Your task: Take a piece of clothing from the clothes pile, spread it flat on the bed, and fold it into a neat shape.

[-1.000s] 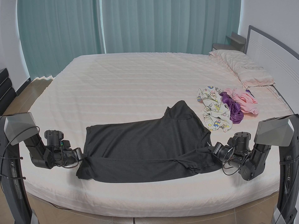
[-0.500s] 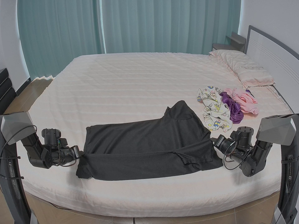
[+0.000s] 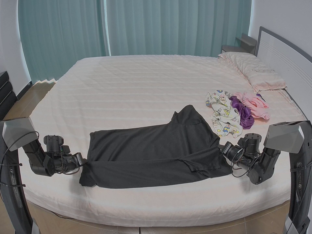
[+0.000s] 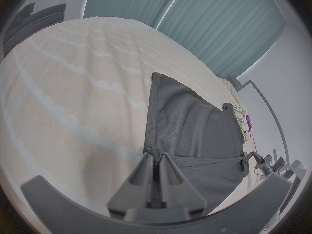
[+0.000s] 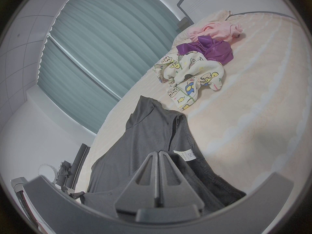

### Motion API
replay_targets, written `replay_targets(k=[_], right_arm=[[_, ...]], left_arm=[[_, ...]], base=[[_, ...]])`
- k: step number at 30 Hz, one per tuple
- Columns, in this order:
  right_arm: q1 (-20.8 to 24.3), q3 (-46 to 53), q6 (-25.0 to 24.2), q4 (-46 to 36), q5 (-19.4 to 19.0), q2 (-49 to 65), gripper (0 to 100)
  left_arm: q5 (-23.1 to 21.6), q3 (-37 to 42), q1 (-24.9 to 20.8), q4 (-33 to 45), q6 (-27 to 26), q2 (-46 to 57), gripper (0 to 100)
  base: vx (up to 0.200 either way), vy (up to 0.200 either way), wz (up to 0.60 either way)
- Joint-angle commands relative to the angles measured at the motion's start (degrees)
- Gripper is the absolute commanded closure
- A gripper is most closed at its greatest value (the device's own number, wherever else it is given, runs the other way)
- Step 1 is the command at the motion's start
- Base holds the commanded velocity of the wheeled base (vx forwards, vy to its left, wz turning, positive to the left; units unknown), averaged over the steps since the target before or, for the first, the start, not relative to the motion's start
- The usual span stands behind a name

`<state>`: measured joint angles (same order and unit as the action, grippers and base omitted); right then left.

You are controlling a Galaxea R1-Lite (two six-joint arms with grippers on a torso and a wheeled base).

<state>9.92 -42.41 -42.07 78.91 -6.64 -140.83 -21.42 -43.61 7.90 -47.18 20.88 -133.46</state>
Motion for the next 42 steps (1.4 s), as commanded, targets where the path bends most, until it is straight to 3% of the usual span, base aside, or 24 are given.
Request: replay_targets(k=[1,2,3,13,21,25,28,30,42], right_arm=[[0.0,-1.0,0.0,-0.3,0.0,-1.4,100],[0.0,-1.4,0.0,-0.2,0.0,-2.0,100],[0.0,-1.8,0.0,-0.2,0.1,-2.6,0],[-1.2,-2.1,-0.1,0.1,0.1,-2.6,0],[-5.4,1.9,-3.1,0.2,-0.1,2.9,0],[-5.4,4.3,-5.9,0.4,-0.2,4.9,0],[-5.3,5.1,-6.6,0.4,-0.2,4.9,0],[-4.9,6.3,-7.1,0.6,-0.2,4.8,0],[-3.8,8.7,-7.2,3.7,-0.1,3.9,0]], left_arm=[[0.1,-0.8,-0.1,0.0,0.9,-1.1,0],[0.1,-1.0,-0.1,0.0,2.0,-1.3,0],[0.1,-1.1,-0.1,0.0,2.2,-1.3,0],[0.0,-0.8,0.2,0.1,3.5,-1.0,0],[-1.3,3.3,2.7,0.2,9.4,5.2,0],[-1.3,7.8,2.7,-0.1,15.2,9.4,0],[-1.4,9.6,2.5,0.2,23.8,12.4,0],[-1.3,9.9,2.5,0.2,26.3,13.1,0],[-1.4,12.7,2.6,-0.4,26.4,13.4,0]], base=[[0.000,0.000,0.00],[0.000,0.000,0.00],[0.000,0.000,0.00],[0.000,0.000,0.00],[0.000,0.000,0.00],[0.000,0.000,0.00],[0.133,0.000,0.00],[0.200,0.000,0.00],[0.183,0.000,0.00]])
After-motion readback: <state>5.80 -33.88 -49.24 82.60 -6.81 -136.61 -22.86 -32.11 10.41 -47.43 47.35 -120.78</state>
